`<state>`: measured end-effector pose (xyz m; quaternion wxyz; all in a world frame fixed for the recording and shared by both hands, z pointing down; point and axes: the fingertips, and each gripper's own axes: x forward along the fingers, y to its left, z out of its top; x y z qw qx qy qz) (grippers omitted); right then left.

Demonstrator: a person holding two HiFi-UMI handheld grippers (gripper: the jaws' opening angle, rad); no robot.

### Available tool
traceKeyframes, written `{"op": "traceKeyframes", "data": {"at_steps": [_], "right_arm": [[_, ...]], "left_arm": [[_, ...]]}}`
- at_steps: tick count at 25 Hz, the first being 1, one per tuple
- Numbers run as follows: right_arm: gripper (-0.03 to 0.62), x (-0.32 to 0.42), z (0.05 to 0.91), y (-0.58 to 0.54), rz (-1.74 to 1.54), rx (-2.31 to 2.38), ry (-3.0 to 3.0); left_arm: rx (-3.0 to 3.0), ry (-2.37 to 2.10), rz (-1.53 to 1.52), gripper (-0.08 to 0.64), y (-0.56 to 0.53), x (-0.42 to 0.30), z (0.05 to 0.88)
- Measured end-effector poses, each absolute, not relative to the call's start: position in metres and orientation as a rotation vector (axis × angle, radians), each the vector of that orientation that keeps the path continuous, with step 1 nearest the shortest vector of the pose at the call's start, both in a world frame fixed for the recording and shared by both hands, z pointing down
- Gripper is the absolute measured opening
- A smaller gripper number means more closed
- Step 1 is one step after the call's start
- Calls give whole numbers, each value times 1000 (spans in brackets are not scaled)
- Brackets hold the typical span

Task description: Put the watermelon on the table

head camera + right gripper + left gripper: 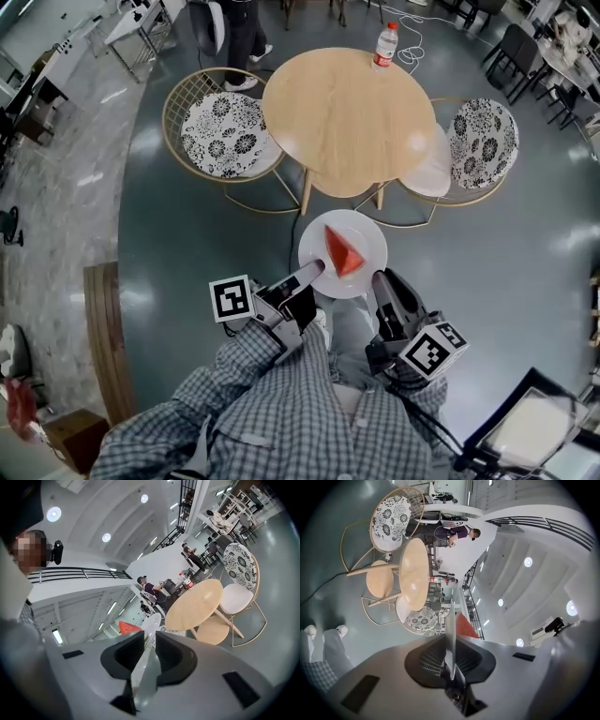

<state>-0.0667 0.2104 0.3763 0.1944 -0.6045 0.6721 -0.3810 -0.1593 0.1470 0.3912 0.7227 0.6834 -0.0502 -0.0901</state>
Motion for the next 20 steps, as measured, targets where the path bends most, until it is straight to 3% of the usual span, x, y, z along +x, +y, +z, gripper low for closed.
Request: {"op": "traceKeyframes", "data": {"at_steps": [11,20], "right_arm": [[81,-62,379,195,-1092,-1673,1921],[81,-16,386,153,-1119,-1625,1972]], "left_arm": [[1512,-141,-222,32,135,-157,391],[1523,-188,-254,32,98,-114,395]]}}
